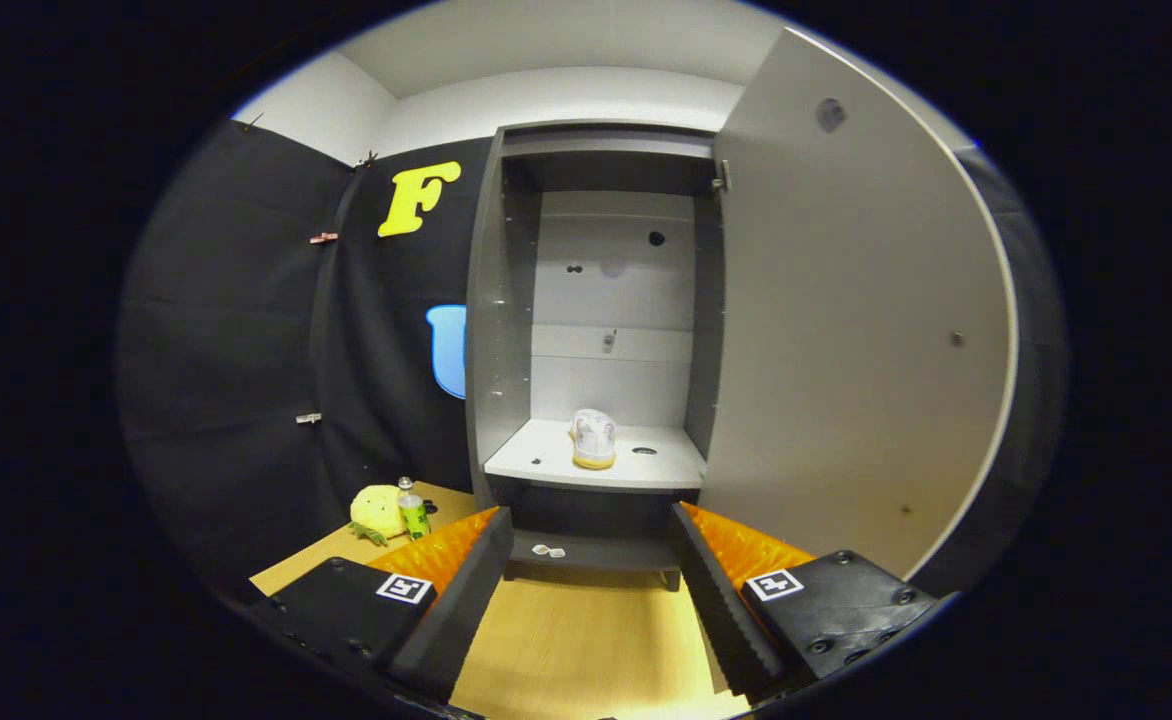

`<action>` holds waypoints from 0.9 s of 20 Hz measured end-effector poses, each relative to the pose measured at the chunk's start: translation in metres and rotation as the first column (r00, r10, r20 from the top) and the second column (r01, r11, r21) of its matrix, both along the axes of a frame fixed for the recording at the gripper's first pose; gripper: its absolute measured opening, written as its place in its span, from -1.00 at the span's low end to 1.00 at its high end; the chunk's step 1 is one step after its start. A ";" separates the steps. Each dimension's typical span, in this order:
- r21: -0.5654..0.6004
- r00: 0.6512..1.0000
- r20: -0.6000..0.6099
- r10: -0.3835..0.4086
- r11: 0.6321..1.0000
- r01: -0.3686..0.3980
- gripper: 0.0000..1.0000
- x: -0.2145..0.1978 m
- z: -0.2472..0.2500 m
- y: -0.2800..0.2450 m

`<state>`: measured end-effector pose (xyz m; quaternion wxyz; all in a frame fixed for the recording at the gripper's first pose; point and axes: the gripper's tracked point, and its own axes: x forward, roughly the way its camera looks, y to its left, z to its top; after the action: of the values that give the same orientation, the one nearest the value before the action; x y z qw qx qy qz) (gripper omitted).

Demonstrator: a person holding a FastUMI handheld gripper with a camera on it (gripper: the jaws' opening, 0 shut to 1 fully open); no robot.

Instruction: Open the shoe cabinet door, grab the shoes and put them into the shoe cabinet, then close the shoe cabinet door.

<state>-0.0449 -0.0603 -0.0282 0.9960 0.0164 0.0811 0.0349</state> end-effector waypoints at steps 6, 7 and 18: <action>-0.033 0.998 0.054 0.027 0.999 -0.025 0.96 -0.017 0.025 -0.022; -0.032 0.997 0.064 0.034 0.999 -0.032 0.96 -0.015 0.032 -0.022; -0.015 0.996 0.093 0.015 1.000 -0.014 0.95 0.009 0.047 0.008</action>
<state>-0.0360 -0.0525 0.0189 0.9985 0.0068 0.0347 0.0422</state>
